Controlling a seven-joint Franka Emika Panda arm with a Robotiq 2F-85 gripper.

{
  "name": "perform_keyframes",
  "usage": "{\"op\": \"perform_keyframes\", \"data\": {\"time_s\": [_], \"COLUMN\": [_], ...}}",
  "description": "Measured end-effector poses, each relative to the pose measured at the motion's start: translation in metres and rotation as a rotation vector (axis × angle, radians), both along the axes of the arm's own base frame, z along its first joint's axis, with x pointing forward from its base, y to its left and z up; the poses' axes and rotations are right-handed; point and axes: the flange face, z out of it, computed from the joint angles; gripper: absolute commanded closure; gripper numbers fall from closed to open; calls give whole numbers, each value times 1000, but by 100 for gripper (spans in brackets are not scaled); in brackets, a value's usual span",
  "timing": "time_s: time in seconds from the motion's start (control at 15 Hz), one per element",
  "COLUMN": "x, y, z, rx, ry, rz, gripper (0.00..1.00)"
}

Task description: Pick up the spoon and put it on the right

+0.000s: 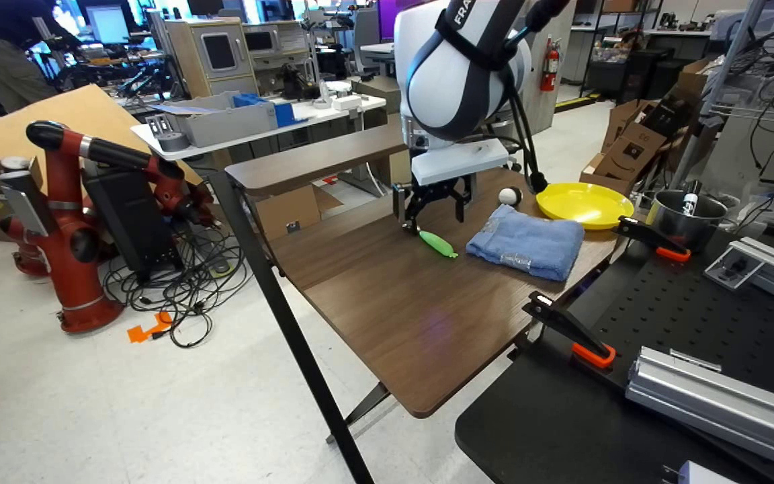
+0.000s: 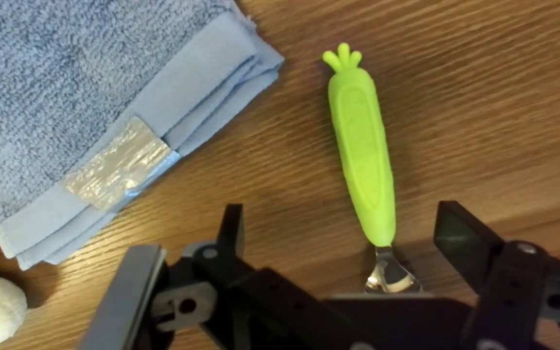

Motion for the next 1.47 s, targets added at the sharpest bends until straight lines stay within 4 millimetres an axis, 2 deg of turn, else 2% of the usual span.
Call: {"op": "perform_keyframes", "data": {"time_s": [0.33,0.4,0.47,0.8,1.07,1.47], "x": [6,6,6,7,9,11], "y": [1,4,8,20,19,17], "z": [-13,-14,-14,-16,-15,-14], "rx": [-19,-21,-23,-39,-53,-61], "ry": [25,26,27,27,32,42], "rz": [4,9,15,41,43,40], "gripper": [0,25,26,66,96,94]}}
